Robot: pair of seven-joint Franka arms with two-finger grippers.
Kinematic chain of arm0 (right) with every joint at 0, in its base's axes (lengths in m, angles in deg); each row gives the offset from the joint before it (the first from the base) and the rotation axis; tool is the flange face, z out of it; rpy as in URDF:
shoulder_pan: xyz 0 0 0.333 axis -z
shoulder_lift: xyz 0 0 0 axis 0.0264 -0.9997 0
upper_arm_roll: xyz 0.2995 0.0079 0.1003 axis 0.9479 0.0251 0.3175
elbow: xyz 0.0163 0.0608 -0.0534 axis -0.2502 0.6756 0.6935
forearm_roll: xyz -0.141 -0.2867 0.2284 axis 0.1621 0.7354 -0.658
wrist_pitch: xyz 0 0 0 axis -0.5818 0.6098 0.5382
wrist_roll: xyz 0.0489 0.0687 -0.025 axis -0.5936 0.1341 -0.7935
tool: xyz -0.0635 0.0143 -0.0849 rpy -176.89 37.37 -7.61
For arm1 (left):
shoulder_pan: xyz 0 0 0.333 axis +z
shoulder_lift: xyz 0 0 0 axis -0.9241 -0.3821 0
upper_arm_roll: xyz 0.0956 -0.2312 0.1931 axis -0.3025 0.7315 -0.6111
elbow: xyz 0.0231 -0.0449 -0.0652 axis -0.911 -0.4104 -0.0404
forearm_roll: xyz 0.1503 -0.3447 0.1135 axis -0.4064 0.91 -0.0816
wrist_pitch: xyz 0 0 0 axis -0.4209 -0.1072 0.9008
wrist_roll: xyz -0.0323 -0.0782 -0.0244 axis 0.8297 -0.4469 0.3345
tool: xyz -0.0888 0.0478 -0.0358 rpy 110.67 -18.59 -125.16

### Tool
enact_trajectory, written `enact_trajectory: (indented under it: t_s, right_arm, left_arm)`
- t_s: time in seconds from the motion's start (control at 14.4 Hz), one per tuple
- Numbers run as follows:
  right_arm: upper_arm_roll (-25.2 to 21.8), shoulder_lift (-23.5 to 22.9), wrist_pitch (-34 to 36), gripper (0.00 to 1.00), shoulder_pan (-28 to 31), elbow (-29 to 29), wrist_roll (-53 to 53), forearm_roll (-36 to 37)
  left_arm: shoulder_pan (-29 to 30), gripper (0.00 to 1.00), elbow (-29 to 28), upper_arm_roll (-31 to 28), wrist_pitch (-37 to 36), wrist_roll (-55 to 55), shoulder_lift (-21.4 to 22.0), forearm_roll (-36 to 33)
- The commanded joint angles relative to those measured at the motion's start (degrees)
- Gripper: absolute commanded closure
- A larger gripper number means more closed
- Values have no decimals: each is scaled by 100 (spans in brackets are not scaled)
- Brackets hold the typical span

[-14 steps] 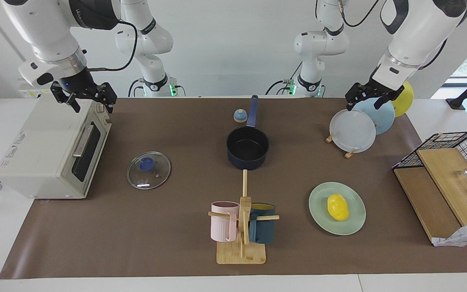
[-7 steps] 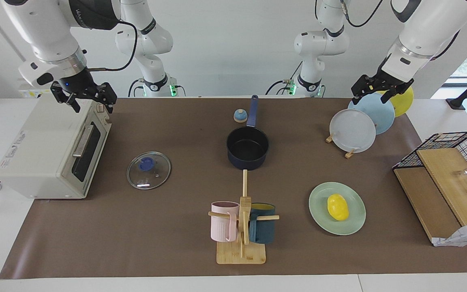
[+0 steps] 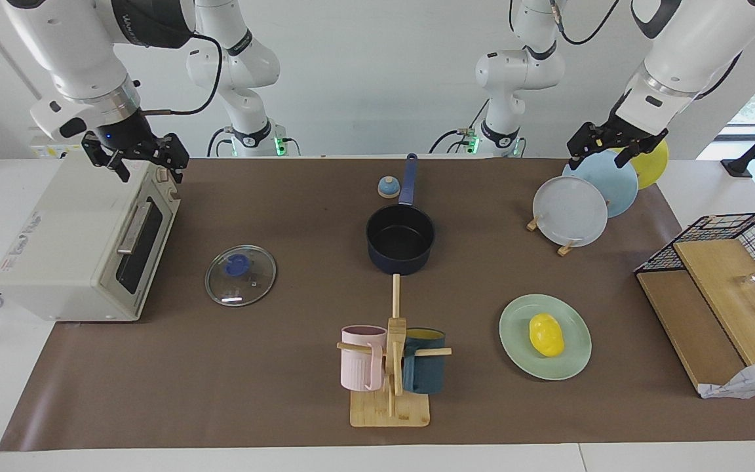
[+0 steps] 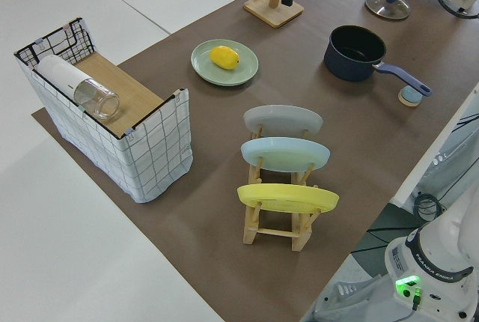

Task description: Transfer potato from pot to plate

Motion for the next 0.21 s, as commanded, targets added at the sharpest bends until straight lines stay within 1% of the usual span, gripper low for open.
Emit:
enact_trajectory:
  t_s: [0.0, 0.14]
  right_arm:
    - [102, 97, -64, 0, 134, 126, 79, -63]
    - [102, 97, -55, 0, 134, 126, 79, -63]
  left_arm:
    - [3, 0, -56, -14, -48, -106, 90, -54]
    - [21, 0, -65, -22, 5, -115, 90, -37]
